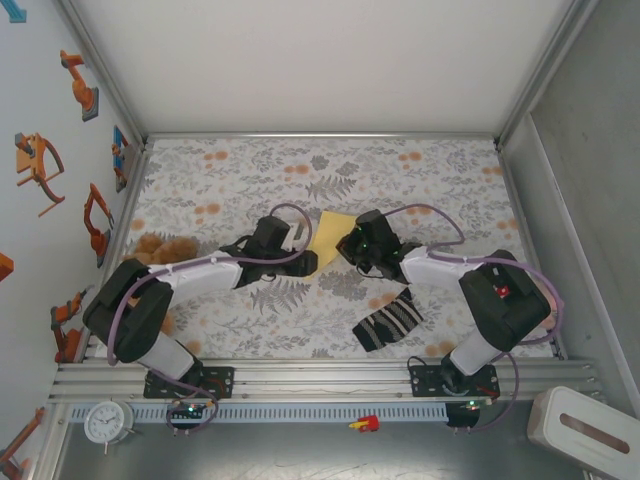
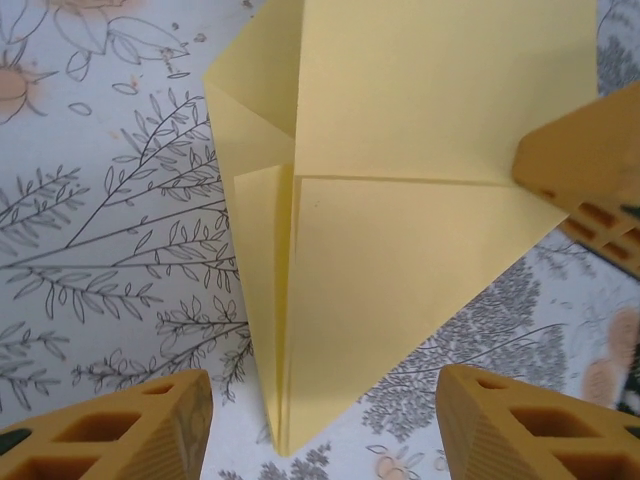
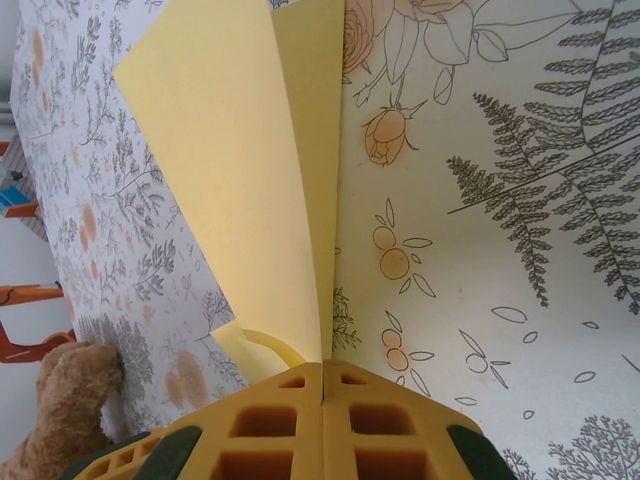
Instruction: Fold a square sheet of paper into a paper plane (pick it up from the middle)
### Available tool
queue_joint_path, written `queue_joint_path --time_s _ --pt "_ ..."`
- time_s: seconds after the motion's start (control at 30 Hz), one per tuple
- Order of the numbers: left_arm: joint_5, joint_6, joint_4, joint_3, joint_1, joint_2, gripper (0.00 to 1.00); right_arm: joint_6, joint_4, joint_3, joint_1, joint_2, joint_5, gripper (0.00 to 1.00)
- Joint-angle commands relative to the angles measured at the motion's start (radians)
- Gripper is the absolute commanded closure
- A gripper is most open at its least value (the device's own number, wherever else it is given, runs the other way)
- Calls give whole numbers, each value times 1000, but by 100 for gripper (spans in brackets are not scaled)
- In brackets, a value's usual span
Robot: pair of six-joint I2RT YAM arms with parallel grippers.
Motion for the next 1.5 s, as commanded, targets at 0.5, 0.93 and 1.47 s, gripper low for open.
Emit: queue_joint_path --time_s 0.5,0.93,1.47 --pt "-58 295 262 -31 -65 87 47 16 -22 120 -13 103 -109 100" --pt "-178 577 537 -171 -89 115 46 30 -43 149 -26 99 -145 100" --pt "-335 716 659 -166 -130 203 53 65 -48 160 -29 117 -183 100"
